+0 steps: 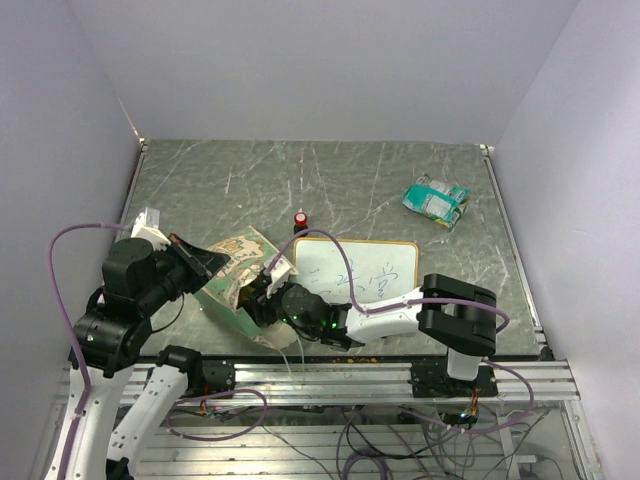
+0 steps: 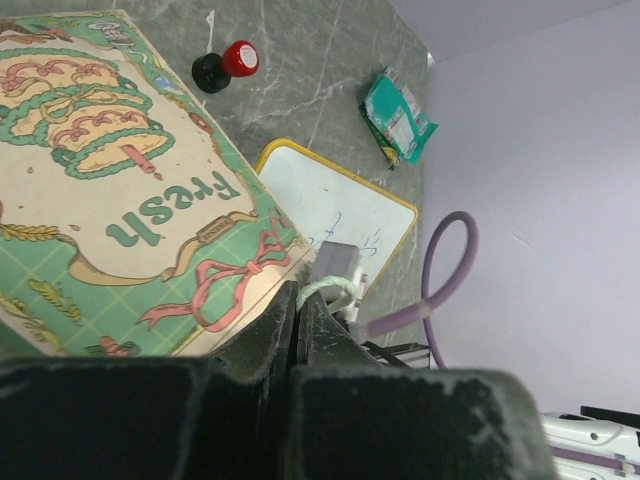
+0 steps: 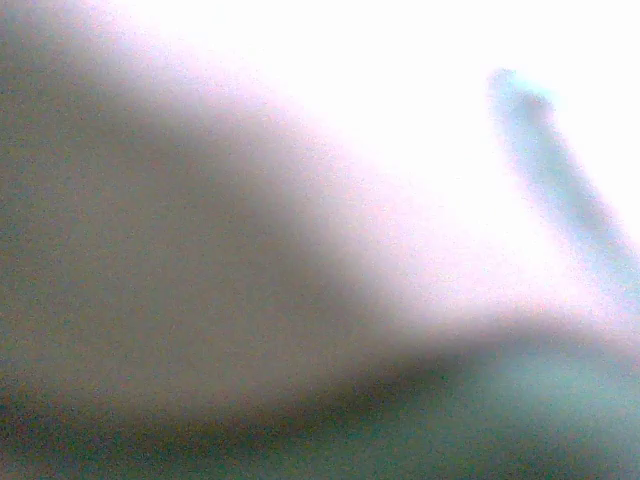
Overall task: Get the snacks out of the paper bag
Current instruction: Take out the snack from the paper bag.
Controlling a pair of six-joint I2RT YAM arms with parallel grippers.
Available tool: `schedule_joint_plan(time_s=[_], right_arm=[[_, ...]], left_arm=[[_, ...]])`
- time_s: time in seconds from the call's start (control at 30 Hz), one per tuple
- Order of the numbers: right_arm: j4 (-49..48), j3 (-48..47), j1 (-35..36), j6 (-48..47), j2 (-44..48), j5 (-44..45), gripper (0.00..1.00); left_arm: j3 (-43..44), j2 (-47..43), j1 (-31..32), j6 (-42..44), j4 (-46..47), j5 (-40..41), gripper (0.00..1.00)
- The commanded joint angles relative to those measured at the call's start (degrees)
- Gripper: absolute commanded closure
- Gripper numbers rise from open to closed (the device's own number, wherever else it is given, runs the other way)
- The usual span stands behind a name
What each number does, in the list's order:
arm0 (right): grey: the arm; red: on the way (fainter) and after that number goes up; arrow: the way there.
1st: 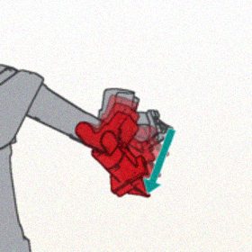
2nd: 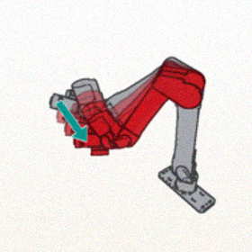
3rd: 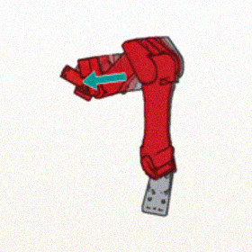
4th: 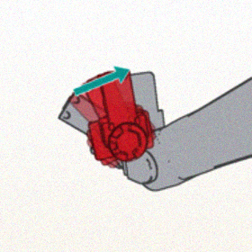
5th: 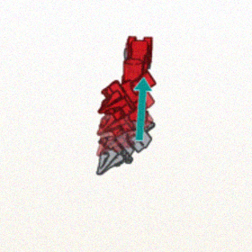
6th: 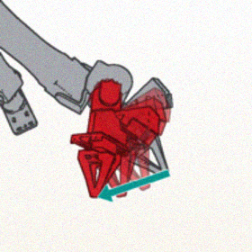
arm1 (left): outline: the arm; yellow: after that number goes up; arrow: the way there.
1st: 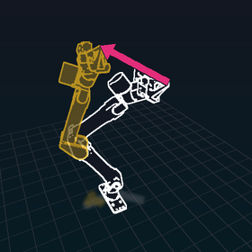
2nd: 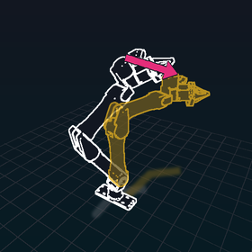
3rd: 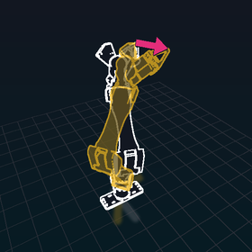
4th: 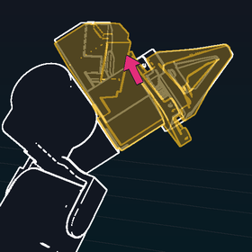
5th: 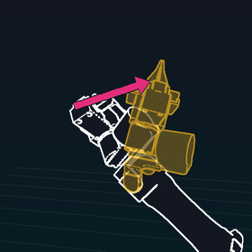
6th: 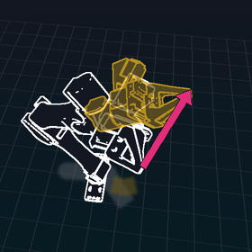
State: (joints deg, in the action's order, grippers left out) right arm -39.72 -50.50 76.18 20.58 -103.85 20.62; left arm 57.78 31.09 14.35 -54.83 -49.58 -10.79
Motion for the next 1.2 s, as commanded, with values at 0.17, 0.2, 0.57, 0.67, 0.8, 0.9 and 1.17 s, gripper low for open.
schedule_joint_plan(time_s=[0.17,0.2,0.57,0.67,0.8,0.9,1.17], right_arm=[[-0.2,0.7,0.0,-1.8,-2.3,0.2,0.68],[0.1,0.7,0.1,-1.8,-1.5,-0.4,0.73],[6.7,3.0,0.2,-1.8,13.7,-4.6,1.0],[14.2,2.8,0.1,3.7,18.9,-3.2,1.0],[29.5,-1.6,-0.1,5.1,23.8,-4.7,1.0],[36.1,-3.5,-0.1,4.0,27.2,-7.9,1.0],[62.5,-16.1,-0.1,-0.3,33.2,-3.2,1.0]], left_arm=[[4.4,1.2,0.2,1.9,1.1,-0.2,0.93],[4.2,1.1,0.2,1.9,1.3,-0.2,0.93],[4.3,1.5,0.2,2.5,1.5,2.8,0.93],[5.1,1.8,0.2,2.4,1.4,3.8,0.93],[7.0,3.6,0.2,3.0,0.1,5.8,0.93],[8.5,6.0,0.2,4.6,-0.9,6.7,0.93],[10.4,9.3,0.2,5.6,-2.4,9.4,0.93]])
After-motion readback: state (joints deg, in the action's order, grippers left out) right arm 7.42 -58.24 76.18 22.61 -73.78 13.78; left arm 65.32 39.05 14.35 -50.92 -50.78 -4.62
